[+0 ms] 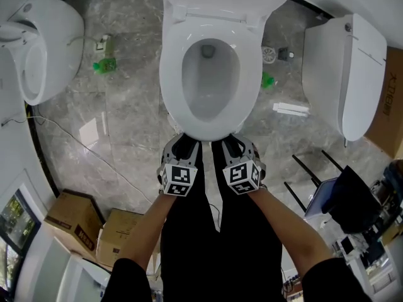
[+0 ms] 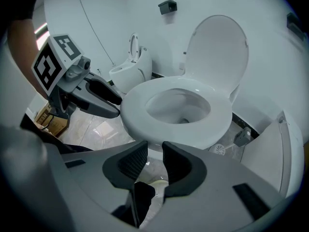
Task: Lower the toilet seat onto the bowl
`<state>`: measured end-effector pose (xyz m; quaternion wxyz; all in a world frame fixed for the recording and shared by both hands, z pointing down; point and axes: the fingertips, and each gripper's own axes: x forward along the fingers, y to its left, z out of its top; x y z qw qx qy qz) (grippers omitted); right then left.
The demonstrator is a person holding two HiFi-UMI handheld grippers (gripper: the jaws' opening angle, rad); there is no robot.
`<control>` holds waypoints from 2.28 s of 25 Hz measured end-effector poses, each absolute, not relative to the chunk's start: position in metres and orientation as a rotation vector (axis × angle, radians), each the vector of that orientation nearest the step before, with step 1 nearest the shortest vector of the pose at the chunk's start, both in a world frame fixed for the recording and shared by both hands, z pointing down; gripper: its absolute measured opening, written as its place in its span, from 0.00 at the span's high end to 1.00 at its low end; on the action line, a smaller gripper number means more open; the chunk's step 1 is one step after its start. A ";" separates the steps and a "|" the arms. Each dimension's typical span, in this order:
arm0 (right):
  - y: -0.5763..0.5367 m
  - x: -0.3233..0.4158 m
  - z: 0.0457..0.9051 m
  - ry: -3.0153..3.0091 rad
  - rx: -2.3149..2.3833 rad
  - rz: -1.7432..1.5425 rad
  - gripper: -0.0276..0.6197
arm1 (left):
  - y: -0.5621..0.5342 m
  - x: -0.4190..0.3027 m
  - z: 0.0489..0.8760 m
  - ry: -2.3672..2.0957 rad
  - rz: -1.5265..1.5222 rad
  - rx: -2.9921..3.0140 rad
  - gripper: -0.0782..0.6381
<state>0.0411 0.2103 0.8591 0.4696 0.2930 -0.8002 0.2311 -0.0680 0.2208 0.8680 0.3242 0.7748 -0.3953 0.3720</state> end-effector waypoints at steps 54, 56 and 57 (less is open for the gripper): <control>0.150 0.033 0.951 -1.941 0.817 0.465 0.85 | 0.236 -0.068 0.983 -0.869 0.997 1.943 0.67; 0.152 0.042 0.954 -1.916 0.838 0.478 0.85 | 0.236 -0.068 0.983 -0.883 0.981 1.924 0.67; 0.155 0.046 0.957 -1.900 0.845 0.491 0.85 | 0.236 -0.068 0.983 -0.889 0.978 1.921 0.67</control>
